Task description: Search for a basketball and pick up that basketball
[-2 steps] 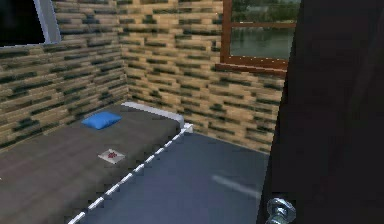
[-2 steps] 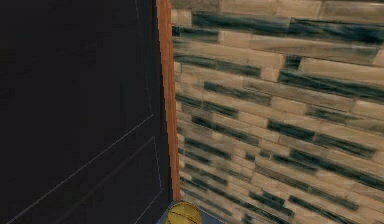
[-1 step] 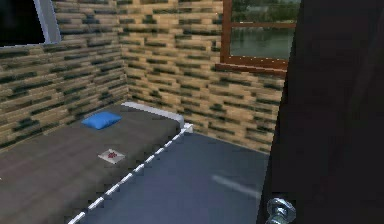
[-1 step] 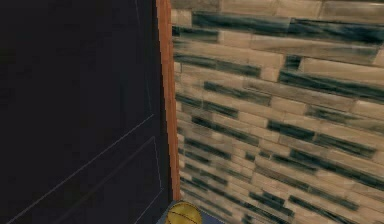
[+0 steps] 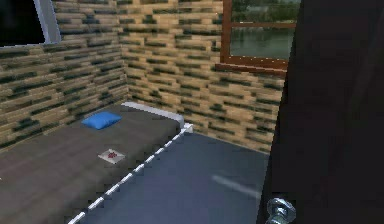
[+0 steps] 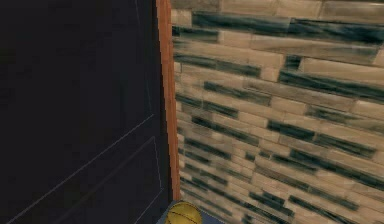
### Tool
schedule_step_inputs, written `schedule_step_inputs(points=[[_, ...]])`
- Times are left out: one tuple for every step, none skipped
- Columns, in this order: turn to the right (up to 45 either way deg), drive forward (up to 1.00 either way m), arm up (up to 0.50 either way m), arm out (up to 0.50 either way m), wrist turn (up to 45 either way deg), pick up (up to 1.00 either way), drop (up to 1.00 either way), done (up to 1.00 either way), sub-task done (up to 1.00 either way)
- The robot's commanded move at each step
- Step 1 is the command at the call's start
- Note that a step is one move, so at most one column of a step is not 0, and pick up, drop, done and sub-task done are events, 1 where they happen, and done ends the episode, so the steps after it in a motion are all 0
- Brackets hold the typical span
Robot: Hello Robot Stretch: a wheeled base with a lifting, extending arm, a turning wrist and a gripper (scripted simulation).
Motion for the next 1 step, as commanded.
schedule_step_inputs(points=[[0.0, 0.0, 0.0, 0.0, 45.0, 0.0, 0.0, 0.0, 0.0]])
